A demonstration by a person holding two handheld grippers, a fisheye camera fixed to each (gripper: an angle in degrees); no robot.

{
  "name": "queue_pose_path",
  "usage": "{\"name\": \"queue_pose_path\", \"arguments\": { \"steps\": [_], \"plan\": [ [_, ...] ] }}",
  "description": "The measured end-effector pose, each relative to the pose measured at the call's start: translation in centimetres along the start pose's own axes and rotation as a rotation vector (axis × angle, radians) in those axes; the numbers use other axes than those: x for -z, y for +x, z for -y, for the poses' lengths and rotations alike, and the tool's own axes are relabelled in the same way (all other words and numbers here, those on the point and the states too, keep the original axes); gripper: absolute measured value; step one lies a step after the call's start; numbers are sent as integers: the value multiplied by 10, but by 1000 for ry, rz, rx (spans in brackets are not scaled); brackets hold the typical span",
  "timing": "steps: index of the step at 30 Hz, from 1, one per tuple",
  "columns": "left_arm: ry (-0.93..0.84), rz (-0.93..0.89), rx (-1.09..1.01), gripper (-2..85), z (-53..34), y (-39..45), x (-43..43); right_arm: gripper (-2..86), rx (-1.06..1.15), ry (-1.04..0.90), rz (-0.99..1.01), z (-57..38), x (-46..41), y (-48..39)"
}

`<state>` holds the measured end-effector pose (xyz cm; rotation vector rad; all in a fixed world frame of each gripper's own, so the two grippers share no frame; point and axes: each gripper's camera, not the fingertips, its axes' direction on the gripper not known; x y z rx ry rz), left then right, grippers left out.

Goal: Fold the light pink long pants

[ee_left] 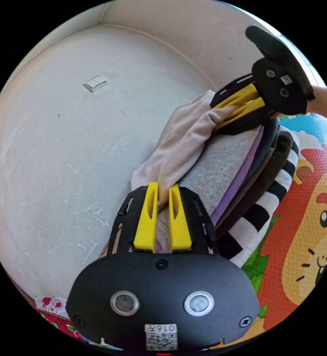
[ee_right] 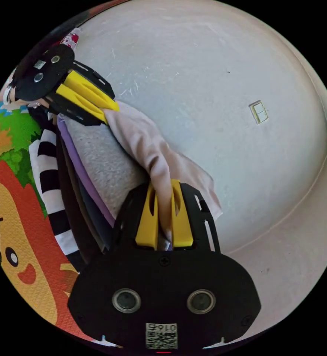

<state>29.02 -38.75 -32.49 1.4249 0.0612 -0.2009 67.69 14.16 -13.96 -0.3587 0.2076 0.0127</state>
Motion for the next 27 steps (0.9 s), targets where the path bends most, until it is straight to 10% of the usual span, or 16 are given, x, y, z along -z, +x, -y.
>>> {"name": "queue_pose_path", "arguments": {
  "steps": [9,16,22,27],
  "plan": [
    [-33,-102,-24,53,-22,-33,19,70,-38,-47,103,-15,16,20],
    [-209,-115,437,16,-92,-85,40,72,-364,-37,172,-47,60,38],
    [-493,-188,736,35,-171,-128,81,13,-558,-430,203,-55,100,23],
    [-402,-323,824,38,-231,-136,157,7,-612,-416,389,-52,158,-17]
  ]
}}
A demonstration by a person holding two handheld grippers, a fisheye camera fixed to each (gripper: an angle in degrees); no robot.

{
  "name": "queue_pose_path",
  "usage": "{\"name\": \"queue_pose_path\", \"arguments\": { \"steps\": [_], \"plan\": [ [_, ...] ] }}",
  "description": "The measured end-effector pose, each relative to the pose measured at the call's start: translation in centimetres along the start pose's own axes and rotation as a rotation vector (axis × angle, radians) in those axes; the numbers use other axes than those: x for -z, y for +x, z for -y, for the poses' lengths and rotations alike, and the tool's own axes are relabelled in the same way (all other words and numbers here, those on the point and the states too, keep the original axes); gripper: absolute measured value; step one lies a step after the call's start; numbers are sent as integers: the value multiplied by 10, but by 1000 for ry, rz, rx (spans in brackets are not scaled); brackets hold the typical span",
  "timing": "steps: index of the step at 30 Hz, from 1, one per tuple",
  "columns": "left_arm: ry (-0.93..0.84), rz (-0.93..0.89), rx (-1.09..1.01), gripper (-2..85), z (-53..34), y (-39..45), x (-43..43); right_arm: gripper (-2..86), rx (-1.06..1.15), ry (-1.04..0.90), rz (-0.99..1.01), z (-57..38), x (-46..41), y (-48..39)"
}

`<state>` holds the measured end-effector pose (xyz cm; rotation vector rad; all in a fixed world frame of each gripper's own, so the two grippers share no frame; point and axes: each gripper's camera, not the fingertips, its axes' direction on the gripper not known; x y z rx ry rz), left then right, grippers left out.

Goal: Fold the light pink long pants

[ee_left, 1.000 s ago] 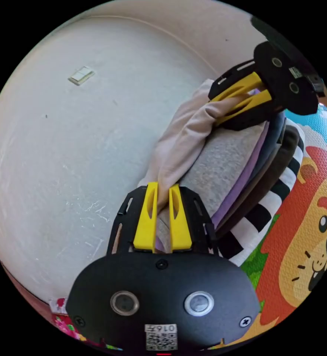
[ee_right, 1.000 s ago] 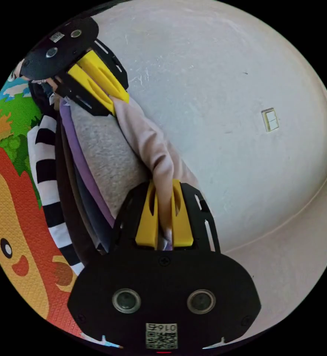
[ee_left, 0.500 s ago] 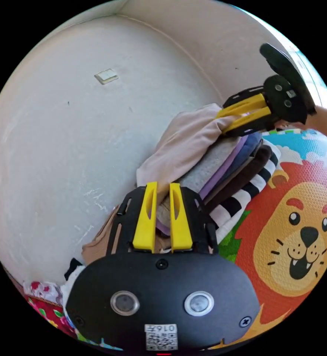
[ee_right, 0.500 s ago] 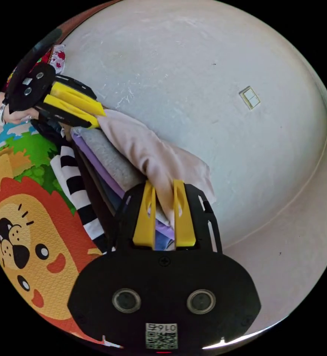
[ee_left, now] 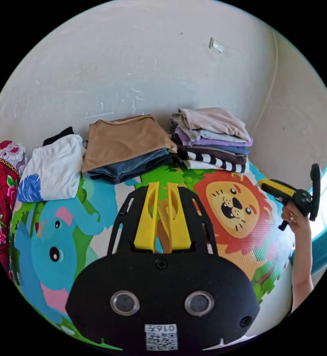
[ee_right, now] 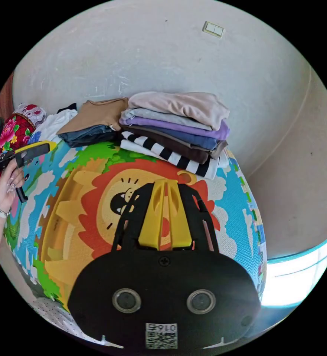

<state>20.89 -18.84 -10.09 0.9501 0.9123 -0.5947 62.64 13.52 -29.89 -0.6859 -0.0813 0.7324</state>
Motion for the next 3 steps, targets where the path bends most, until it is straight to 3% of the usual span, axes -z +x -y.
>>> {"name": "queue_pose_path", "arguments": {
  "steps": [3],
  "plan": [
    [101,-48,10,37,-42,-19,45,8,-38,59,76,-27,25,-26]
  ]
}}
